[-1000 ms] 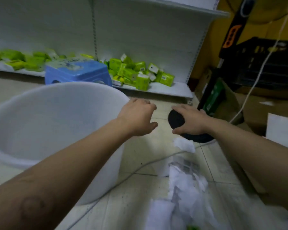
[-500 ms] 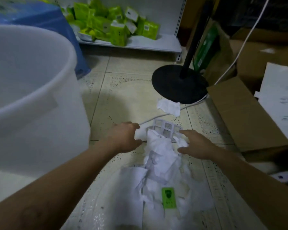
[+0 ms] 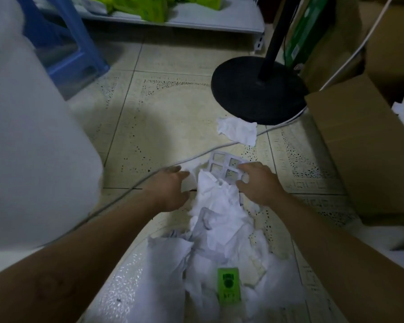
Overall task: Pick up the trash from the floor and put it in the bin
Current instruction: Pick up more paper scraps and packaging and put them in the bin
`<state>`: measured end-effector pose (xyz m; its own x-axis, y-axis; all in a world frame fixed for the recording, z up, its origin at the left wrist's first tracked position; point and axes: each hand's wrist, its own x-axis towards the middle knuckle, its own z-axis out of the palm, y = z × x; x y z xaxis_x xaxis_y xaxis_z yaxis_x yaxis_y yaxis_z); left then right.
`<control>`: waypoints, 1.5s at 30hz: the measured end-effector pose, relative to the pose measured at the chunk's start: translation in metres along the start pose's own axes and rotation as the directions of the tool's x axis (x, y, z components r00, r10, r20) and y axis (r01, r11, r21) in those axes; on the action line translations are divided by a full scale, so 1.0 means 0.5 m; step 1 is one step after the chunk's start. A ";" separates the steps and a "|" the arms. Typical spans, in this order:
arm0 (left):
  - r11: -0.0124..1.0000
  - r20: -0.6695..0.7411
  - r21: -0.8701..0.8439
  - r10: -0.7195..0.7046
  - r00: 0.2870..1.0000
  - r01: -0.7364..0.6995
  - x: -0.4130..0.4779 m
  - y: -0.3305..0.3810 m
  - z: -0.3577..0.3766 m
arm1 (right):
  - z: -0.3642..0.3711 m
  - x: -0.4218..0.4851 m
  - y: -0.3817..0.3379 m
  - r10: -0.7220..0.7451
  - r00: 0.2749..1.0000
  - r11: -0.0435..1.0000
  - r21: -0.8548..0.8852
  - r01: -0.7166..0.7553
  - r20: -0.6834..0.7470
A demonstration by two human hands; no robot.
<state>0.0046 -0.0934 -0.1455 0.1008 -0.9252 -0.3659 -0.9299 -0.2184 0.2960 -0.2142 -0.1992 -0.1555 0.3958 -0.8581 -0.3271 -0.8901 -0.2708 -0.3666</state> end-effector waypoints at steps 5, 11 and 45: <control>0.999 0.129 -0.031 -0.023 0.991 0.028 0.028 -0.016 0.064 | 0.013 0.059 0.011 0.038 0.996 0.999 -0.017 -0.036 0.081; 0.989 -0.043 0.142 -0.029 0.999 0.034 0.023 -0.044 0.103 | 0.060 0.082 -0.004 0.093 0.995 0.984 -0.158 -0.087 0.033; 0.970 -0.707 0.024 0.186 0.682 -0.240 -0.248 0.005 -0.503 | -0.370 -0.165 -0.394 -0.283 0.950 0.679 0.674 0.293 -0.128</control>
<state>0.0785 -0.0574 0.1223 0.1455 -0.8912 0.4296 -0.9353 0.0177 0.3535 -0.1132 -0.1557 0.1046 0.5994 -0.7947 -0.0958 -0.3358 -0.1410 -0.9313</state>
